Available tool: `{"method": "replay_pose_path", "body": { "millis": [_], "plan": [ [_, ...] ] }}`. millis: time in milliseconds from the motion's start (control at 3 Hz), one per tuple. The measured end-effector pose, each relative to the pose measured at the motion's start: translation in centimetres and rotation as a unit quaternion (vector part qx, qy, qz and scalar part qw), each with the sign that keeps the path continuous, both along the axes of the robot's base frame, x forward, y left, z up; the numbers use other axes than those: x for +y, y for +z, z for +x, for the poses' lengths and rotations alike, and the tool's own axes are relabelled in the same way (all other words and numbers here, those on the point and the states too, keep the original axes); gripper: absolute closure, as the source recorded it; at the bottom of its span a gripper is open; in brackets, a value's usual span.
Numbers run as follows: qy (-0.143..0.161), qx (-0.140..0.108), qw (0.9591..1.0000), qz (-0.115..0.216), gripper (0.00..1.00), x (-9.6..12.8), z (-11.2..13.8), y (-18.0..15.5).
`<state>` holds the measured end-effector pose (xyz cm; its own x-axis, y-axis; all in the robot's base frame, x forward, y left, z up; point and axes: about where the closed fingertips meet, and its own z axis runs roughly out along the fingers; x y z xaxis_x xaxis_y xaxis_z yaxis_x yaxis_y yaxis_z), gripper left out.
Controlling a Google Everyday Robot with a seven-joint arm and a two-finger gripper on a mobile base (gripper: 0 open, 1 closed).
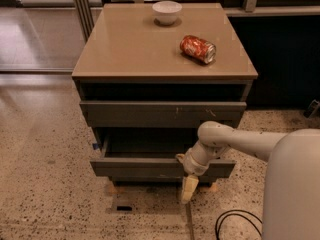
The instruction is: Open middle drawer
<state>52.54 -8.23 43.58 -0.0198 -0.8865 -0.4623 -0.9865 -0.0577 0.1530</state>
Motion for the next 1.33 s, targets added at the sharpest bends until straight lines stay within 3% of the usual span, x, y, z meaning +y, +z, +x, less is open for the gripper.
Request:
{"method": "replay_pose_path", "body": {
  "millis": [333, 1000, 1333],
  "plan": [
    [0.003, -0.004, 0.9998, -0.021, 0.00, -1.8, -3.0, 1.3],
    [0.018, 0.004, 0.9997, -0.016, 0.00, -0.9, -4.4, -0.2],
    [0.017, 0.022, 0.9994, -0.022, 0.00, -3.2, -9.2, 1.6]
  ]
}}
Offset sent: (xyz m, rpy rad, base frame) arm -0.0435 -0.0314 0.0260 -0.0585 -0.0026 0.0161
